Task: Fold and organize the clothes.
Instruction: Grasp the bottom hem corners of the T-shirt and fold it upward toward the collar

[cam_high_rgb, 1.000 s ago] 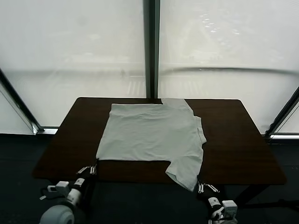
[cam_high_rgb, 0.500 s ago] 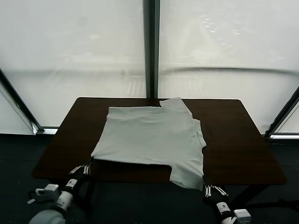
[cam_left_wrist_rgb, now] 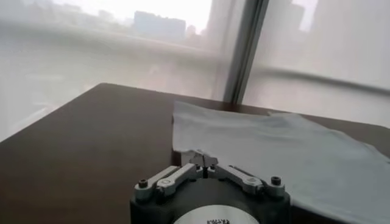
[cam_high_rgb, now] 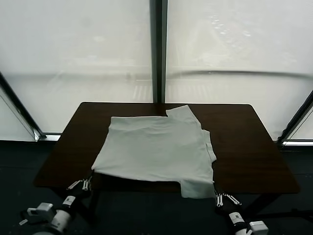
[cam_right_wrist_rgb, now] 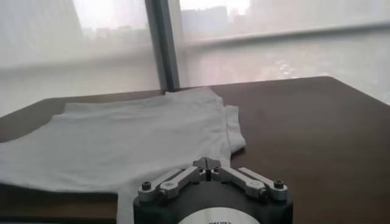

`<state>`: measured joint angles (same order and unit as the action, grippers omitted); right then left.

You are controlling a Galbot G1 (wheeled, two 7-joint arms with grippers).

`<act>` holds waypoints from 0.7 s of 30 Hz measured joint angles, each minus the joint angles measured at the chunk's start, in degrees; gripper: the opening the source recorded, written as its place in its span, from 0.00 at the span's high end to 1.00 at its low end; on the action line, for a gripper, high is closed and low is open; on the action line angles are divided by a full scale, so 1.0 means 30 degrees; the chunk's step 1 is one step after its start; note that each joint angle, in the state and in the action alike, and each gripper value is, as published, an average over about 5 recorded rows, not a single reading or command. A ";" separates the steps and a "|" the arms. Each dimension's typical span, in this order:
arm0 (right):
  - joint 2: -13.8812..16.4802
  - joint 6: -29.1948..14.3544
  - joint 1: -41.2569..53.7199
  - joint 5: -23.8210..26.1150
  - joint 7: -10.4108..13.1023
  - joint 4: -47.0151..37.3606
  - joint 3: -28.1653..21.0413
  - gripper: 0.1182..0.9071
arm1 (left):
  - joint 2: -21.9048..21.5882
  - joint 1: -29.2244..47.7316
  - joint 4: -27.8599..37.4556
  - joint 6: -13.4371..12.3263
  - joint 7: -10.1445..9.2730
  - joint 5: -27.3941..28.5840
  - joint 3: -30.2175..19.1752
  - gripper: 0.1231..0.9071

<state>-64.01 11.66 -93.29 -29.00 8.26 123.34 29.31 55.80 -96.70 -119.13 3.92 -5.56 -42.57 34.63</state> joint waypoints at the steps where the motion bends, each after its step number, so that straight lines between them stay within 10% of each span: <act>1: 0.0148 -0.0002 0.0380 -0.0058 0.0008 -0.0193 -0.0051 0.97 | 0.0002 0.0191 0.0073 0.0017 -0.0017 -0.0076 0.0014 0.97; 21: 0.1614 -0.0181 0.6460 -0.0384 0.0077 -0.4002 -0.1933 0.97 | 0.0526 0.4284 0.3376 0.0269 -0.0208 0.0171 -0.2338 0.97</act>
<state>-59.17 11.12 -73.91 -30.15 8.49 111.33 23.52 57.38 -83.85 -109.01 4.72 -6.18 -42.05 27.62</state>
